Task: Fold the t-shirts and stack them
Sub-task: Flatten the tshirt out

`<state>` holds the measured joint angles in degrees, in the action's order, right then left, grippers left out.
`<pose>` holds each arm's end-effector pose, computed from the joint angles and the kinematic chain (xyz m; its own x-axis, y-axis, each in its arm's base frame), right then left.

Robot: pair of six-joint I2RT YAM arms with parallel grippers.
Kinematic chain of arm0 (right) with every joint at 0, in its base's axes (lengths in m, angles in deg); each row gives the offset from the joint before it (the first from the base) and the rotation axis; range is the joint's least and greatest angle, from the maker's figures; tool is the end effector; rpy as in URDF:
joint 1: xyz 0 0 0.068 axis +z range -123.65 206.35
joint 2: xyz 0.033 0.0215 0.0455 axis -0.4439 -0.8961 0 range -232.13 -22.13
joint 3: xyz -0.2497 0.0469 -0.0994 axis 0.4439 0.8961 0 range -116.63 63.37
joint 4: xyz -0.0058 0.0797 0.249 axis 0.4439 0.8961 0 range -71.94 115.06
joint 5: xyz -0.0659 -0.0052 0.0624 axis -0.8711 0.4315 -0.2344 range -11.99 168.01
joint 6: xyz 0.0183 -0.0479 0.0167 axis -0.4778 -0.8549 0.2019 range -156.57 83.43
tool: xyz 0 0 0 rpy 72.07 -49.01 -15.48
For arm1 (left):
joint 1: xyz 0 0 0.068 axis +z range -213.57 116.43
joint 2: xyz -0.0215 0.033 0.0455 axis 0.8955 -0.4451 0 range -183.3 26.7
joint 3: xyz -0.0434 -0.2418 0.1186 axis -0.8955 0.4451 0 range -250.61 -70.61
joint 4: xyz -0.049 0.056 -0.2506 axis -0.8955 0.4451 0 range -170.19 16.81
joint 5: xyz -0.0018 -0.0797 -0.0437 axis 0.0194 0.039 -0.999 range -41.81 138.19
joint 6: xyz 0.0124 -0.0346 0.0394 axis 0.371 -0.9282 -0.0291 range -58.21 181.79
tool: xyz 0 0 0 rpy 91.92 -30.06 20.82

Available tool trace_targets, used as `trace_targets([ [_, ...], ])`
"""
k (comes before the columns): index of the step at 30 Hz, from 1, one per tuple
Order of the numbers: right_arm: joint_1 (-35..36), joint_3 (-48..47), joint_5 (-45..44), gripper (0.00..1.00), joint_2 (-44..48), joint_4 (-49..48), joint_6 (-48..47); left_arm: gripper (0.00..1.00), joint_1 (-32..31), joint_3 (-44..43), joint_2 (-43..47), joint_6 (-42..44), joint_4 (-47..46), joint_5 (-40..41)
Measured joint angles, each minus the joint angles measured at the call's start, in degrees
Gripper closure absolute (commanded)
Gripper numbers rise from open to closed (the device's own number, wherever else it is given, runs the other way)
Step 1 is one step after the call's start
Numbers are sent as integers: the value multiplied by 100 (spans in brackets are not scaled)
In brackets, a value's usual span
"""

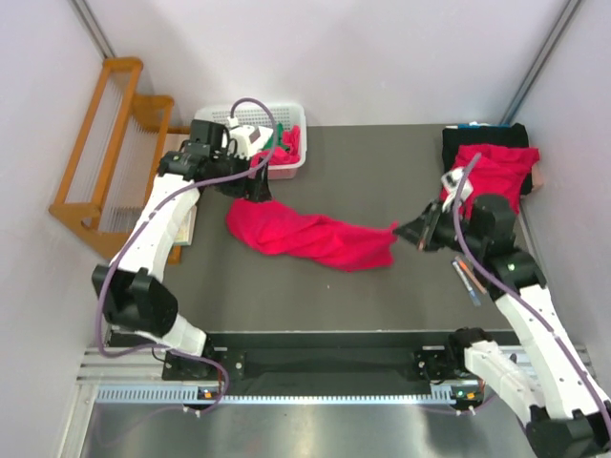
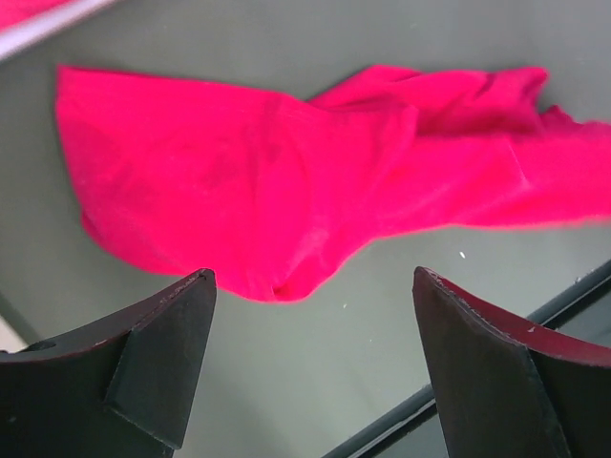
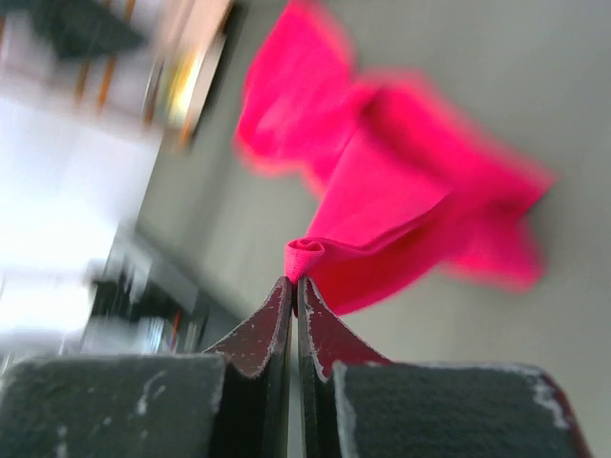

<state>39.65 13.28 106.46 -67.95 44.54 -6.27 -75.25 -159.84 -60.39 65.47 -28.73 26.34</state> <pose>0.1649 0.0564 0.3412 -0.6362 0.3055 -0.7085 -0.3596 0.6950 0.6226 0.3096 -0.0774 0.3651 -0.7138 0.2084 -0.6686 0.4722 0.8483 -0.2397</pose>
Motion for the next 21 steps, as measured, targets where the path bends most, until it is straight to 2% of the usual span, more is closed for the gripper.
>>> trace_targets([
  [6,1331,391,820,100,1217,1528,-114,12,0,-435,-1008,-299,-127,31],
  [10,1572,643,1134,98,1965,2352,-118,12,-4,-968,-1410,-557,-212,52],
  [11,1576,761,1178,80,2081,2551,-125,12,-4,-1123,-1493,-612,-243,52],
  [12,1578,914,1220,77,2181,2741,-140,12,-7,-1213,-1545,-649,-275,57],
  [13,1580,1075,1233,82,2247,2966,-155,12,-11,-1316,-1600,-684,-295,76],
  [14,1580,1233,1222,82,2273,3193,-197,12,-15,-1408,-1652,-710,-310,83],
  [15,1580,1379,1211,72,2253,3386,-232,12,-24,-1480,-1703,-734,-337,92],
  [16,1582,1464,1182,56,2205,3536,-258,12,-31,-1547,-1753,-765,-352,98],
  [18,1582,1526,1016,60,1934,3768,-295,12,-59,-1635,-1875,-811,-382,118],
  [21,1589,1346,490,62,1174,3613,-315,12,-131,-1676,-2037,-835,-413,162],
])
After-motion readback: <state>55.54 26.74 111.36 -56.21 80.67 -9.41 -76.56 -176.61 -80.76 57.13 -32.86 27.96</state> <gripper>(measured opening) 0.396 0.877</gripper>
